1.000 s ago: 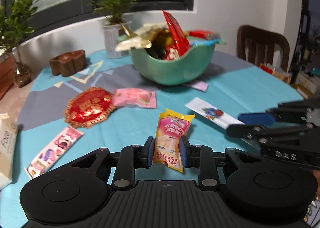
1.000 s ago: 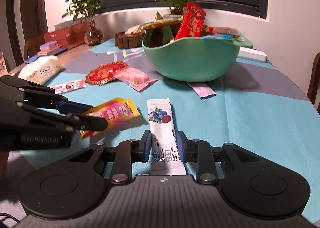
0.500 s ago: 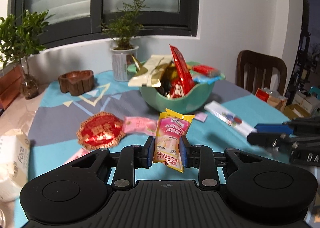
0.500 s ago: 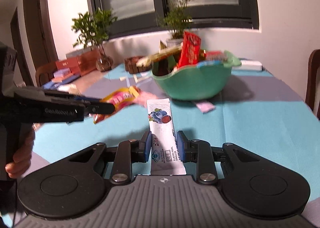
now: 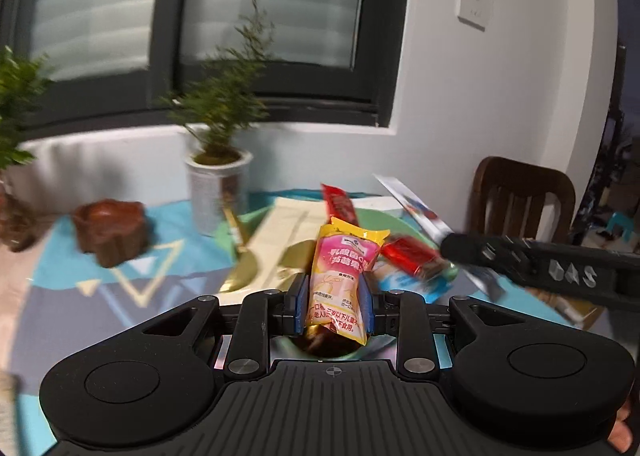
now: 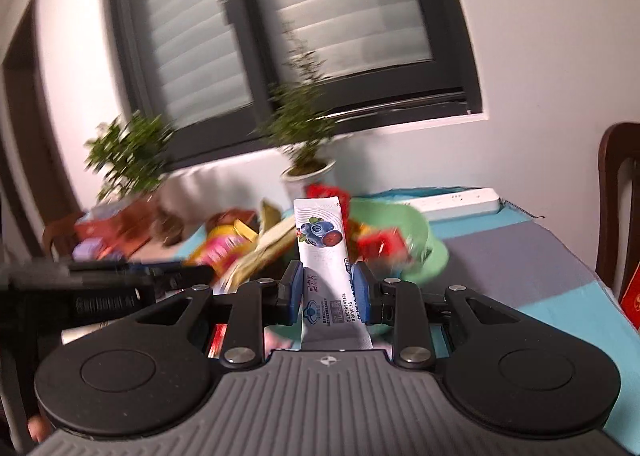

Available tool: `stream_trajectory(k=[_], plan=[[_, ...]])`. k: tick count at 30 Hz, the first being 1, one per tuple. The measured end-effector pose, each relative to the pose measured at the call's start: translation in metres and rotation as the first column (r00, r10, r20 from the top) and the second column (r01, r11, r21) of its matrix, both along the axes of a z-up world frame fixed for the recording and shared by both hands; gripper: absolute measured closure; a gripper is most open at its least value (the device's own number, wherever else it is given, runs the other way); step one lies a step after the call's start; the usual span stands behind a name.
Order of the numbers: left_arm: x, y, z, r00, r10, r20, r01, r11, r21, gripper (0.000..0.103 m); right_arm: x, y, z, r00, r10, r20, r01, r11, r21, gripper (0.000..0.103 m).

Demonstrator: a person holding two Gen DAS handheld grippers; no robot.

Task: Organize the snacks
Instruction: 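Carry both packets into the green bowl and open both tools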

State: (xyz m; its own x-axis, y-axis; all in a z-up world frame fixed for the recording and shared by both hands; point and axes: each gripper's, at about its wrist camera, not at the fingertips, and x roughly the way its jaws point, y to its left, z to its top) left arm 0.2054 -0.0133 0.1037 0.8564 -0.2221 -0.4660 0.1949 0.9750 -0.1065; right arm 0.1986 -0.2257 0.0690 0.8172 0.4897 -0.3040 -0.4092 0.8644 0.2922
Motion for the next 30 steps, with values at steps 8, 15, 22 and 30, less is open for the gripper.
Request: stream_trajectory(k=[8, 15, 22, 30], plan=[[0.033, 0.007, -0.029, 0.997, 0.042, -0.063, -0.046, 0.997, -0.069, 0.005, 0.060, 0.015, -0.005, 0.998, -0.035, -0.057, 0.038, 0.997, 0.062, 0.070], [0.024, 0.008, -0.024, 0.999, 0.031, -0.040, -0.034, 0.995, -0.089, 0.000, 0.072, 0.028, -0.015, 0.997, -0.048, -0.064, 0.051, 0.998, 0.045, 0.048], [0.000, 0.016, -0.012, 0.999, 0.034, 0.003, -0.034, 0.995, -0.099, 0.000, 0.050, 0.014, -0.010, 0.998, -0.045, -0.035, 0.047, 0.997, 0.057, 0.037], [-0.050, 0.047, -0.025, 0.998, 0.067, 0.018, -0.066, 0.996, -0.058, 0.000, -0.012, -0.018, -0.028, 1.000, 0.005, 0.028, -0.006, 0.999, 0.050, 0.024]])
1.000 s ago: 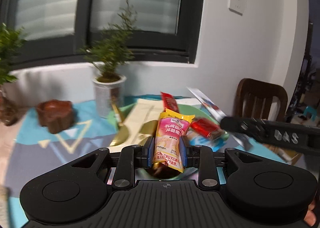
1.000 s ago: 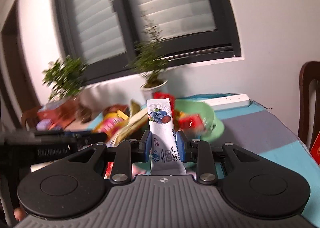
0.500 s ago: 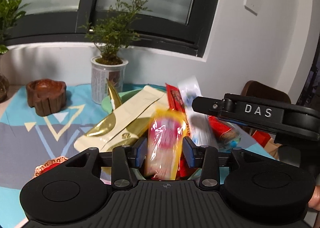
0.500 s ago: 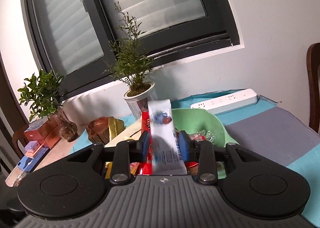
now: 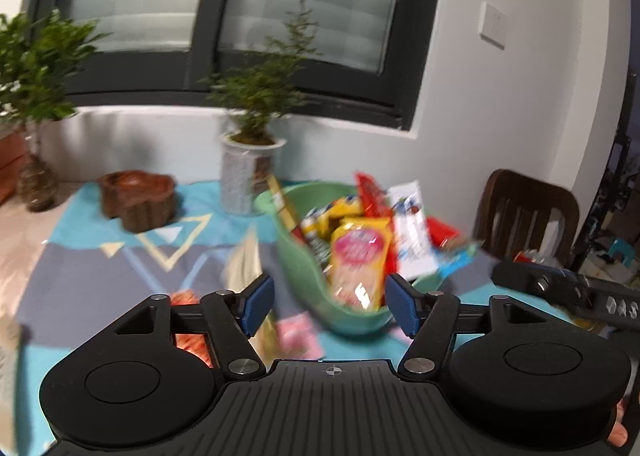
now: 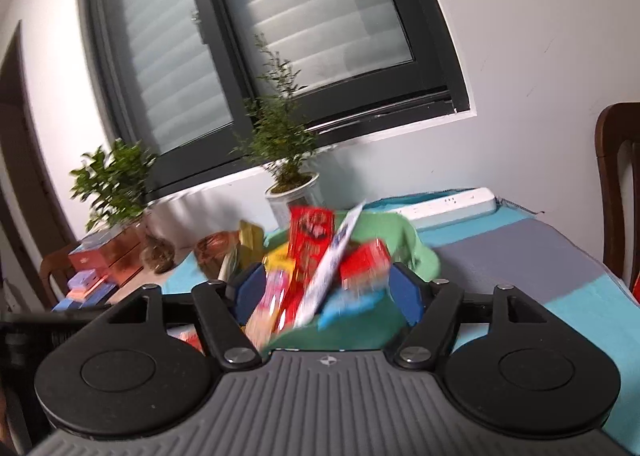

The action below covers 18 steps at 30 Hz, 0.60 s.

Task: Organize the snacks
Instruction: 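Carry both packets into the green bowl and open both tools, then grasp the pink sachet with the right tool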

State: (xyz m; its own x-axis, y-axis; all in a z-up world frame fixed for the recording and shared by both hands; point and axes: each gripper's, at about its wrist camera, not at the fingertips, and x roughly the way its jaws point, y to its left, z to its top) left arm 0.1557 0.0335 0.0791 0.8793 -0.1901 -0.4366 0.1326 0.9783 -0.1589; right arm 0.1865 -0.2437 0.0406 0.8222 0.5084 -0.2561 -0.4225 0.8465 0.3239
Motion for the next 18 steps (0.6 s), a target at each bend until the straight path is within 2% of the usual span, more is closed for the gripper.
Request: stream_trajectory(k=[2, 7, 14, 18], plan=[[-0.006, 0.006, -0.008, 1.000, 0.021, -0.020, -0.021, 1.000, 0.010, 0.000, -0.010, -0.002, -0.014, 1.000, 0.023, 0.002, -0.023, 0.999, -0.026, 0.021], [-0.009, 0.019, -0.028, 0.997, 0.054, -0.063, -0.053, 0.998, 0.028, 0.000, 0.002, 0.017, -0.048, 0.996, 0.053, -0.072, -0.066, 0.979, -0.195, 0.022], [0.008, 0.030, -0.049, 0.985, 0.092, -0.144, -0.089, 0.996, 0.033, 0.000, 0.027, 0.044, -0.065, 0.994, 0.057, -0.095, -0.085, 0.942, -0.323, 0.022], [0.010, 0.028, -0.052, 0.986, 0.094, -0.139, -0.087, 0.995, 0.050, 0.000, 0.045, 0.058, -0.076, 0.994, 0.039, -0.104, -0.079, 0.904, -0.420, 0.022]])
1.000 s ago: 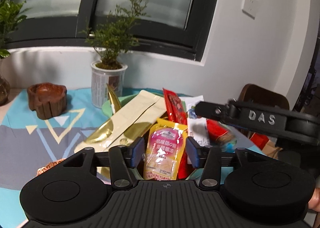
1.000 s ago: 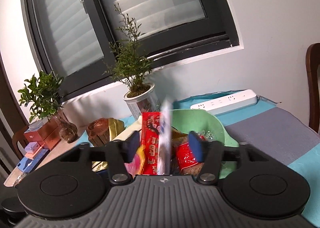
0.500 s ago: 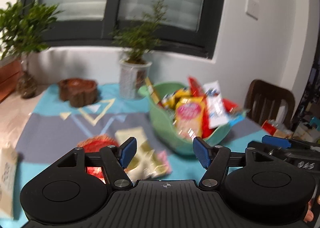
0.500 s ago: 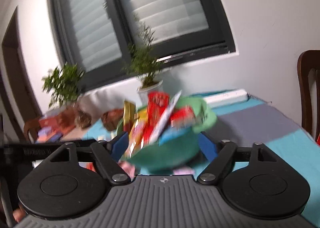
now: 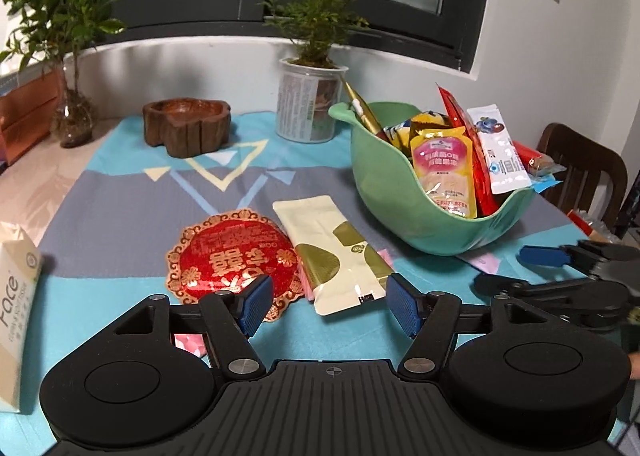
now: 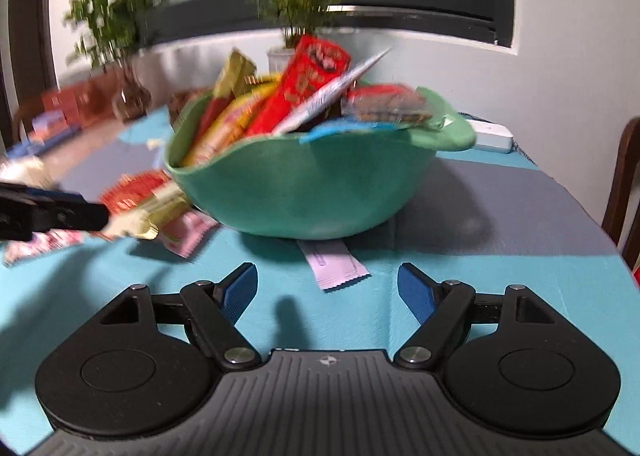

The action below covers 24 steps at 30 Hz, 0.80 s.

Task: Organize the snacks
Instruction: 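Grasp the pink sachet with the right tool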

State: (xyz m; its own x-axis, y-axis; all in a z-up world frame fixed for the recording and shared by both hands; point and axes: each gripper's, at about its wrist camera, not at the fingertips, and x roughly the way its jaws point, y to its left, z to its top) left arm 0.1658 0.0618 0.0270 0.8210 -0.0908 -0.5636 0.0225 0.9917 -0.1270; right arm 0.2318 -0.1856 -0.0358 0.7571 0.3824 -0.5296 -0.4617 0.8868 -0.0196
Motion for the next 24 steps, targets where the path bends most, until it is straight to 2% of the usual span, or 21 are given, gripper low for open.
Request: stream_trajectory(k=[3, 5, 8, 9, 10, 12, 17, 19, 22, 24], plan=[[0.001, 0.000, -0.003, 1.000, -0.003, -0.004, 0.003, 1.000, 0.004, 0.000, 0.015, 0.007, -0.008, 1.000, -0.003, -0.015, 0.003, 0.999, -0.034, 0.023], [0.002, 0.000, -0.004, 1.000, 0.001, -0.008, -0.001, 1.000, 0.009, 0.000, 0.022, 0.008, -0.008, 0.999, 0.009, -0.032, -0.009, 1.000, -0.012, 0.027], [0.002, 0.002, -0.005, 1.000, 0.006, -0.011, -0.006, 1.000, 0.006, 0.000, 0.026, 0.014, -0.008, 0.999, 0.024, -0.044, -0.024, 1.000, 0.008, 0.054], [0.001, 0.003, -0.005, 1.000, 0.007, -0.008, -0.007, 1.000, 0.003, 0.000, 0.025, 0.017, -0.008, 0.999, 0.026, -0.041, -0.026, 1.000, 0.004, 0.066], [0.000, 0.004, -0.004, 1.000, 0.009, -0.005, -0.009, 1.000, 0.000, 0.000, 0.022, 0.021, -0.007, 0.999, 0.025, -0.036, -0.025, 1.000, -0.010, 0.069], [-0.002, 0.005, -0.002, 1.000, 0.012, 0.000, -0.012, 1.000, -0.007, 0.000, 0.013, 0.026, -0.008, 0.999, 0.038, -0.018, -0.039, 0.999, -0.037, 0.070], [-0.011, 0.005, 0.004, 0.999, -0.030, 0.020, 0.031, 0.999, -0.029, 0.000, -0.020, 0.016, -0.007, 0.995, 0.090, -0.042, -0.090, 0.996, -0.017, 0.070], [-0.016, -0.001, 0.006, 0.994, -0.106, 0.027, 0.108, 0.993, -0.056, 0.000, -0.043, 0.010, -0.007, 0.991, 0.120, -0.053, -0.122, 0.992, -0.017, 0.070], [-0.018, -0.021, 0.004, 0.963, -0.269, 0.022, 0.270, 0.957, -0.104, 0.000, -0.068, 0.007, -0.006, 0.988, 0.143, -0.060, -0.144, 0.990, -0.010, 0.069], [-0.015, -0.041, -0.002, 0.950, -0.312, 0.007, 0.312, 0.948, -0.058, 0.000, -0.081, 0.005, -0.009, 0.989, 0.139, -0.045, -0.139, 0.990, -0.001, 0.069]])
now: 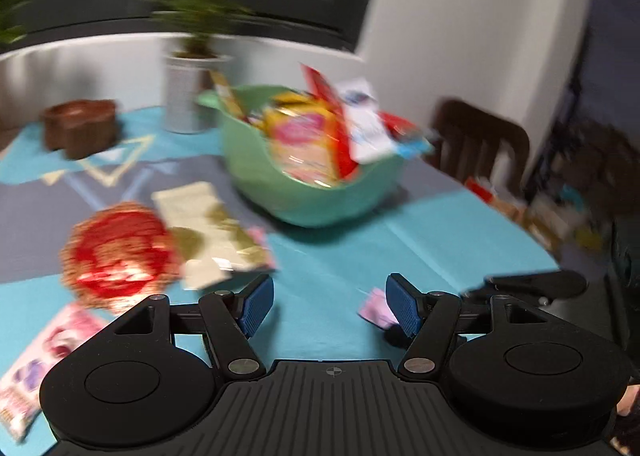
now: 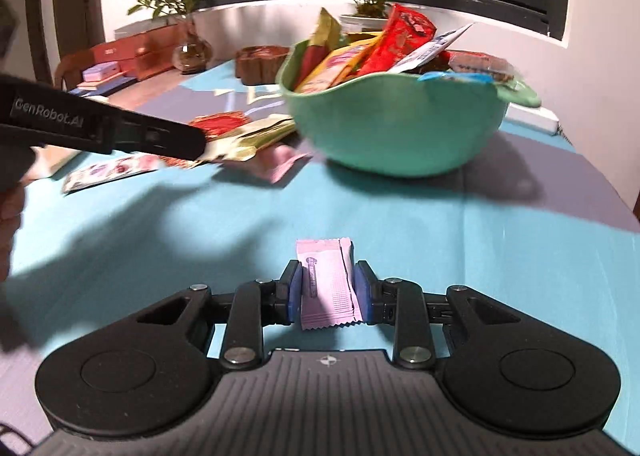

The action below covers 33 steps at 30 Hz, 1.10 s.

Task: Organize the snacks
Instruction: 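Grasp the pink sachet with the right tool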

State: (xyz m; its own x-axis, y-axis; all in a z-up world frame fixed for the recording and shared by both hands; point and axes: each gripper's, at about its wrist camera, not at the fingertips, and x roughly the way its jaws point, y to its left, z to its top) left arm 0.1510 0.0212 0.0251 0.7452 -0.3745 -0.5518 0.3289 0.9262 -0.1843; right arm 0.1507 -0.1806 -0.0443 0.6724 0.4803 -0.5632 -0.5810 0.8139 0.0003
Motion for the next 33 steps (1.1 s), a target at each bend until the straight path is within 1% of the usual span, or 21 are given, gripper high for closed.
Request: stream_trajectory(k=[2, 3, 5, 8, 11, 14, 17, 19, 21, 24, 26, 28, 31, 33], plan=[[0.008, -0.016, -0.008, 1.000, 0.027, 0.008, -0.028, 0.994, 0.110, 0.000, -0.007, 0.001, -0.002, 1.000, -0.011, 0.028, 0.011, 1.000, -0.001, 0.067], [0.012, -0.020, -0.012, 0.999, 0.051, 0.010, -0.052, 0.987, 0.154, 0.000, -0.006, 0.001, -0.002, 1.000, -0.015, 0.025, 0.015, 1.000, 0.000, 0.067], [0.019, -0.017, -0.016, 0.995, 0.098, 0.019, -0.099, 0.976, 0.193, 0.000, -0.006, 0.000, -0.001, 1.000, -0.018, 0.018, 0.018, 1.000, 0.011, 0.067], [0.024, -0.004, -0.014, 0.987, 0.155, 0.047, -0.162, 0.966, 0.202, 0.000, -0.004, -0.003, -0.001, 1.000, -0.019, 0.012, 0.019, 1.000, 0.019, 0.066], [0.037, 0.007, -0.010, 0.981, 0.190, 0.037, -0.194, 0.962, 0.194, 0.000, -0.004, -0.003, -0.002, 1.000, -0.019, 0.013, 0.019, 1.000, 0.019, 0.066], [0.050, 0.011, -0.008, 0.982, 0.189, 0.010, -0.187, 0.965, 0.185, 0.000, -0.002, -0.003, -0.002, 1.000, -0.018, 0.009, 0.018, 1.000, 0.023, 0.066], [0.063, 0.006, -0.009, 0.981, 0.194, 0.006, -0.191, 0.960, 0.203, 0.000, -0.002, -0.003, -0.002, 1.000, -0.021, 0.006, 0.021, 0.999, 0.028, 0.066], [0.073, 0.001, -0.011, 0.979, 0.204, -0.015, -0.196, 0.957, 0.216, 0.000, -0.002, -0.003, -0.003, 1.000, -0.021, 0.007, 0.021, 0.999, 0.028, 0.066], [0.082, -0.003, -0.016, 0.973, 0.228, -0.028, -0.215, 0.945, 0.245, 0.000, -0.002, -0.003, -0.003, 1.000, -0.021, 0.007, 0.021, 0.999, 0.029, 0.066], [0.088, -0.011, -0.023, 0.965, 0.262, -0.009, -0.244, 0.912, 0.330, 0.000, -0.002, -0.004, -0.003, 1.000, -0.025, 0.004, 0.025, 0.999, 0.033, 0.065], [0.080, -0.016, -0.023, 0.969, 0.245, 0.029, -0.239, 0.902, 0.360, 0.000, -0.002, -0.005, -0.003, 1.000, -0.028, 0.003, 0.028, 0.999, 0.035, 0.064], [0.067, -0.020, -0.020, 0.976, 0.209, 0.055, -0.214, 0.902, 0.374, 0.000, -0.002, -0.005, -0.003, 0.999, -0.034, 0.002, 0.034, 0.999, 0.036, 0.059], [0.042, -0.024, -0.019, 0.988, 0.136, 0.067, -0.152, 0.903, 0.401, 0.000, -0.001, -0.006, -0.003, 0.999, -0.037, -0.002, 0.038, 0.998, 0.041, 0.058], [0.020, -0.029, -0.022, 0.994, 0.081, 0.078, -0.106, 0.898, 0.427, 0.000, -0.002, -0.006, -0.003, 0.999, -0.037, 0.000, 0.037, 0.999, 0.037, 0.058]])
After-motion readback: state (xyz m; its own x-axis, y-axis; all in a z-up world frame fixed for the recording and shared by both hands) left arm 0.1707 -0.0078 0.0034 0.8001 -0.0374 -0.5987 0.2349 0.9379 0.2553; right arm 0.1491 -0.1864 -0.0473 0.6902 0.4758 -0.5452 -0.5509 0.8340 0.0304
